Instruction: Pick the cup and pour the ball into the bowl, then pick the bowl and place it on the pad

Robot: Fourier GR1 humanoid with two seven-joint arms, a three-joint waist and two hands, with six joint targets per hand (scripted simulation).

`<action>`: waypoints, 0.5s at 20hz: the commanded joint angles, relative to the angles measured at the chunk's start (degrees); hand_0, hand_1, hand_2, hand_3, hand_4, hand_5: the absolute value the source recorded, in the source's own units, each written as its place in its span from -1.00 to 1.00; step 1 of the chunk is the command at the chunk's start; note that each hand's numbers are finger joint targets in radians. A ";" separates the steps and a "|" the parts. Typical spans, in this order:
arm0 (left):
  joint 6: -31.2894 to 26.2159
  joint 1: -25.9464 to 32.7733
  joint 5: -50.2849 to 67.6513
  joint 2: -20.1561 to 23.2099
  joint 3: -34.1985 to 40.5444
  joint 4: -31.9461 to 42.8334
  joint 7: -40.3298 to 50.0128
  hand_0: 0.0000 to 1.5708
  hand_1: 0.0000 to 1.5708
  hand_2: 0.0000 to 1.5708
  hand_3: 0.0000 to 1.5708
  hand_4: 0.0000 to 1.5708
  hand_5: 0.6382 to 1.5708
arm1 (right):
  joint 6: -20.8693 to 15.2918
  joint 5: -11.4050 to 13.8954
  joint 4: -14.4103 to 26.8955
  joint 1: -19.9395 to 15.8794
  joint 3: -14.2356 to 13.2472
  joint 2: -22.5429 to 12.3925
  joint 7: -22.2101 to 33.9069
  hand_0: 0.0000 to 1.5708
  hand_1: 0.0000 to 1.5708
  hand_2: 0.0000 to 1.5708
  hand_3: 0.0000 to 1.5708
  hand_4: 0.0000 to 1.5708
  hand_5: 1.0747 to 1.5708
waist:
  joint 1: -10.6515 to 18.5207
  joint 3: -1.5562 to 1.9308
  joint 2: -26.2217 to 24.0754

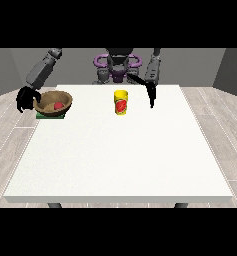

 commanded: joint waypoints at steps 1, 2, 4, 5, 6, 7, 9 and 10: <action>0.01 1.62 -1.14 0.34 -1.45 -7.23 2.99 -1.00 -1.00 -1.00 -1.00 -1.00 -0.86 | 1.85 -1.09 3.85 -2.15 -2.06 -2.09 -3.42 1.00 1.00 1.00 -1.00 0.08 1.00 | 0.40 0.00 3.55; -0.41 -0.18 -2.04 0.62 -2.25 -9.52 5.58 -1.00 -1.00 -1.00 -1.00 -1.00 -0.87 | 1.74 -0.61 4.20 -3.65 -1.54 -1.60 -3.79 1.00 1.00 1.00 -1.00 0.07 1.00 | 0.49 0.04 4.73; -0.20 2.47 -1.07 0.90 -1.13 -11.08 4.54 -1.00 -1.00 -1.00 -1.00 -1.00 -0.88 | 3.44 -1.20 4.88 -3.25 -2.06 -2.63 -4.11 1.00 1.00 1.00 -1.00 0.00 0.99 | -0.25 -0.03 4.40; -0.45 1.19 -1.20 2.04 -0.21 -12.34 5.69 -1.00 -1.00 -1.00 -1.00 -1.00 -0.88 | 4.61 -1.69 5.30 -3.83 -2.46 -3.09 -4.02 1.00 1.00 1.00 -1.00 -0.09 0.98 | -1.31 -0.01 5.55; -0.22 2.76 -2.22 1.37 -2.34 -16.74 7.53 -1.00 -1.00 -1.00 -1.00 -1.00 -0.88 | 3.89 -2.38 6.60 -5.82 -3.77 -6.43 -2.28 1.00 1.00 1.00 -1.00 -0.23 0.96 | -0.14 0.07 6.68; 0.57 6.40 -3.35 0.74 -3.45 -14.31 4.90 -1.00 -1.00 -1.00 -1.00 -1.00 -0.89 | 4.54 -2.33 6.49 -4.79 -3.27 -5.69 -1.83 1.00 1.00 1.00 -1.00 -0.35 0.97 | -1.09 -0.04 4.95; -0.55 8.40 -2.74 1.25 -4.16 -18.03 4.64 -1.00 -1.00 -1.00 -1.00 -1.00 -0.90 | 4.60 -0.61 6.53 -4.11 -1.91 -5.96 -3.40 1.00 1.00 1.00 -1.00 -0.45 1.00 | 0.24 -0.04 5.32; -0.45 5.30 -2.09 1.80 -1.76 -17.29 6.19 -1.00 -1.00 -1.00 -1.00 -1.00 -0.90 | 4.63 -0.25 5.81 -4.46 -1.37 -4.98 -4.75 1.00 1.00 1.00 -0.53 -0.47 1.00 | -1.44 -0.06 5.63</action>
